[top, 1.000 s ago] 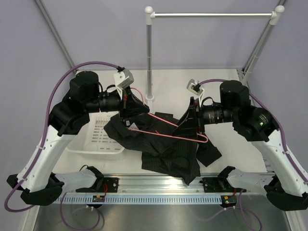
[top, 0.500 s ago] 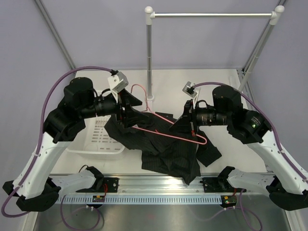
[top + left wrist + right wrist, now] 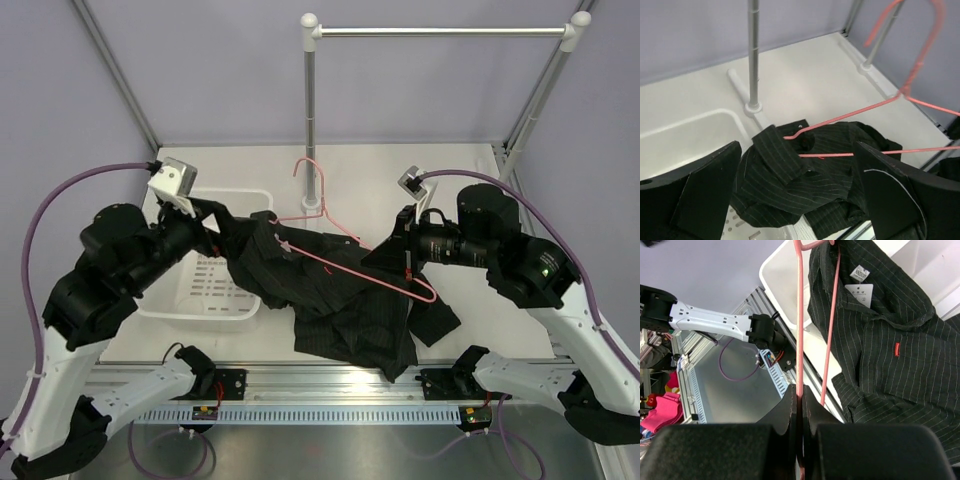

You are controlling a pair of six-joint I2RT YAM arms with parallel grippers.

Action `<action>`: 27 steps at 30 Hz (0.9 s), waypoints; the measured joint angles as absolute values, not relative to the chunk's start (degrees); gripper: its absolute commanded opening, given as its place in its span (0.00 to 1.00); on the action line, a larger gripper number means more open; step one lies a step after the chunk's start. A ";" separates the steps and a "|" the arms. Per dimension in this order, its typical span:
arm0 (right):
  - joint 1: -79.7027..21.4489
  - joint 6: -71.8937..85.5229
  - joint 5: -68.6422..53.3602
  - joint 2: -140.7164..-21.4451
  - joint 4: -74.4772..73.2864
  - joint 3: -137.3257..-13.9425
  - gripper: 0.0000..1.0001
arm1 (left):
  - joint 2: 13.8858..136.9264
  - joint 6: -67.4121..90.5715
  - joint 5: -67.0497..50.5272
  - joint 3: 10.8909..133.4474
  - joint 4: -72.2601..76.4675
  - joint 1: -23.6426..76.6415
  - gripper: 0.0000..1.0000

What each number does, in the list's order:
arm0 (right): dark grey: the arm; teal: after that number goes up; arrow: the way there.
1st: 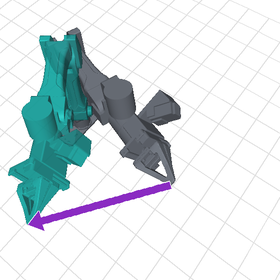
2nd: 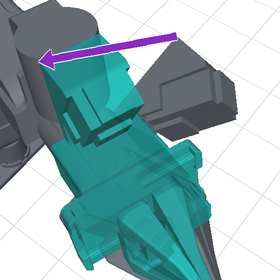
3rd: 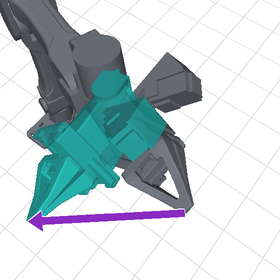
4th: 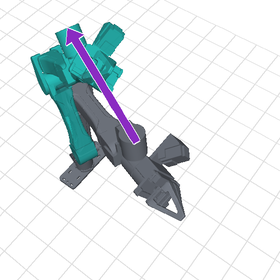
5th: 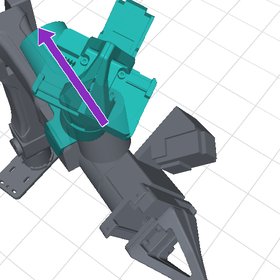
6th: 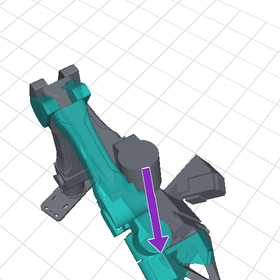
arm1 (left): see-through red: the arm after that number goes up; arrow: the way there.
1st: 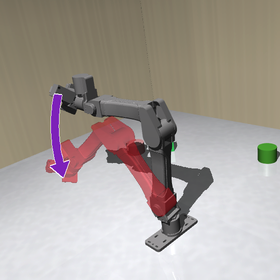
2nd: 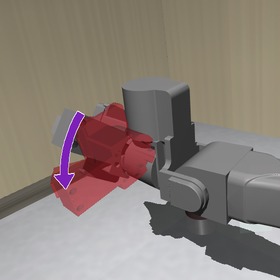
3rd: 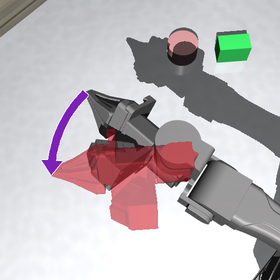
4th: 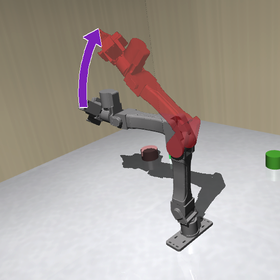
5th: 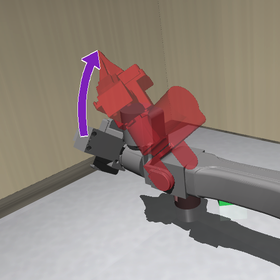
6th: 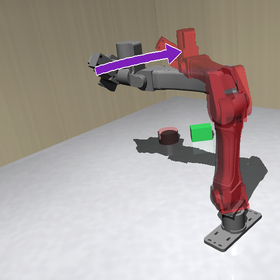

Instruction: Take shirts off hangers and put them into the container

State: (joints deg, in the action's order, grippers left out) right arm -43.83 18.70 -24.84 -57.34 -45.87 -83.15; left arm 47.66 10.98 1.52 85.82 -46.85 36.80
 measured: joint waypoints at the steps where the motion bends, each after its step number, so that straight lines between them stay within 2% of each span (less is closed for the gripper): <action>1: -43.83 18.83 -24.62 -57.12 -46.19 -83.29 0.00 | 47.81 11.73 2.70 84.55 -47.42 36.80 0.99; 9: -43.83 19.55 -24.47 -53.65 -47.27 -85.67 0.00 | 52.36 17.69 6.98 68.95 -51.27 36.80 0.99; 18: -43.83 19.66 -23.35 -52.36 -48.16 -86.94 0.00 | 50.35 21.32 10.13 63.64 -51.40 36.80 0.99; 22: -43.90 19.81 -16.25 -53.43 -50.72 -89.58 0.00 | 50.19 22.74 13.26 62.52 -51.42 36.80 0.99; 27: -43.90 20.40 0.64 -57.45 -54.37 -98.04 0.00 | 47.48 24.18 16.71 61.25 -51.40 36.80 0.99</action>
State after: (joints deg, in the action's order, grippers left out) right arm -43.90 20.40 0.64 -57.45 -54.37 -98.04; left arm 47.48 24.18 16.71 61.25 -51.40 36.80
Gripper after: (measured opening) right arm 0.045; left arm 0.984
